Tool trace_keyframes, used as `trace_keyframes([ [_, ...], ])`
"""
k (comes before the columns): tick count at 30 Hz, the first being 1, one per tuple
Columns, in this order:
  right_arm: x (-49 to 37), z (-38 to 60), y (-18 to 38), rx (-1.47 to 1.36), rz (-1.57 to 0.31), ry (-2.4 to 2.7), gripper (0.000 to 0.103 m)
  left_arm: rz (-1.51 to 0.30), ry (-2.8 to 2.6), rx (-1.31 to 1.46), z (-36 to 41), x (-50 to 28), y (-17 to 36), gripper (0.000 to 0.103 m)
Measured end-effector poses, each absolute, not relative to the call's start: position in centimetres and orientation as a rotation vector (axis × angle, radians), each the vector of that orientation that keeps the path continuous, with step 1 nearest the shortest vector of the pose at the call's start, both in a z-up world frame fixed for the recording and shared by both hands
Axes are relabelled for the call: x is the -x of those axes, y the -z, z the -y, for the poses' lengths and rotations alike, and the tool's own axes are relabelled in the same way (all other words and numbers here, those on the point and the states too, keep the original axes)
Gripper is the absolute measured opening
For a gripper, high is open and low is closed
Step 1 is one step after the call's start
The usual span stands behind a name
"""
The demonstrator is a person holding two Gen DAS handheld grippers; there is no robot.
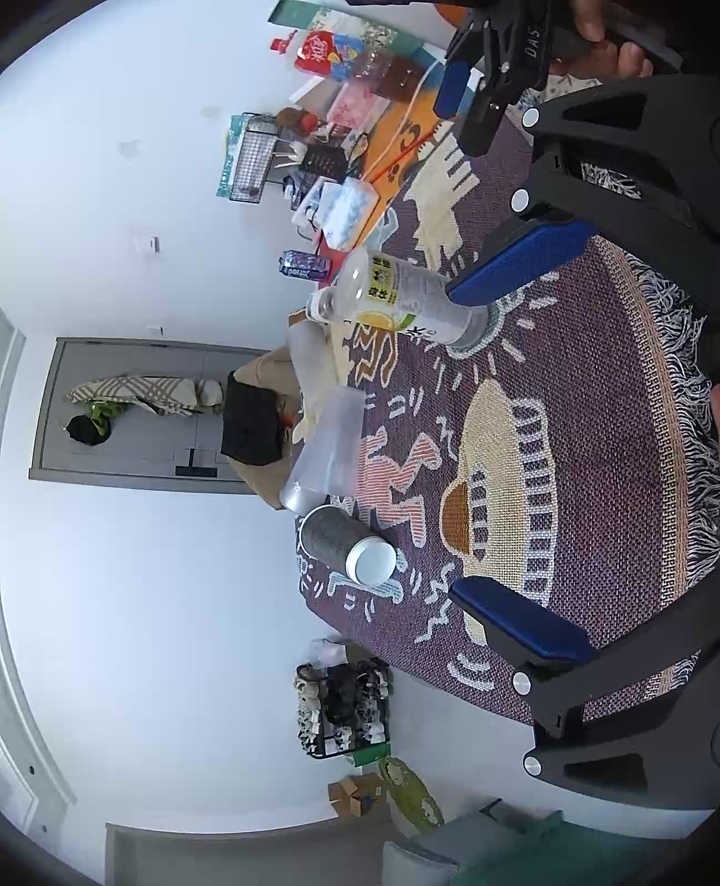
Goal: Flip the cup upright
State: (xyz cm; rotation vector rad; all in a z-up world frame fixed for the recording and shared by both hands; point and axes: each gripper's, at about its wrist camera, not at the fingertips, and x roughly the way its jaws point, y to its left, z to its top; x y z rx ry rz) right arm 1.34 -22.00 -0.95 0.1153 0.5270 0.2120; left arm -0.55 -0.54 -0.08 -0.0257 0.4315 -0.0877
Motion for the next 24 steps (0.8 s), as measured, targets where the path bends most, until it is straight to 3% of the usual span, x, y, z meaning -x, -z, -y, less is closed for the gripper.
trace_keyframes([
  [24,-2.07,22.30,1.31,-0.119,-0.527,-0.223,0.095,-0.399,0.101,0.003,1.13,1.05,0.06,0.097],
])
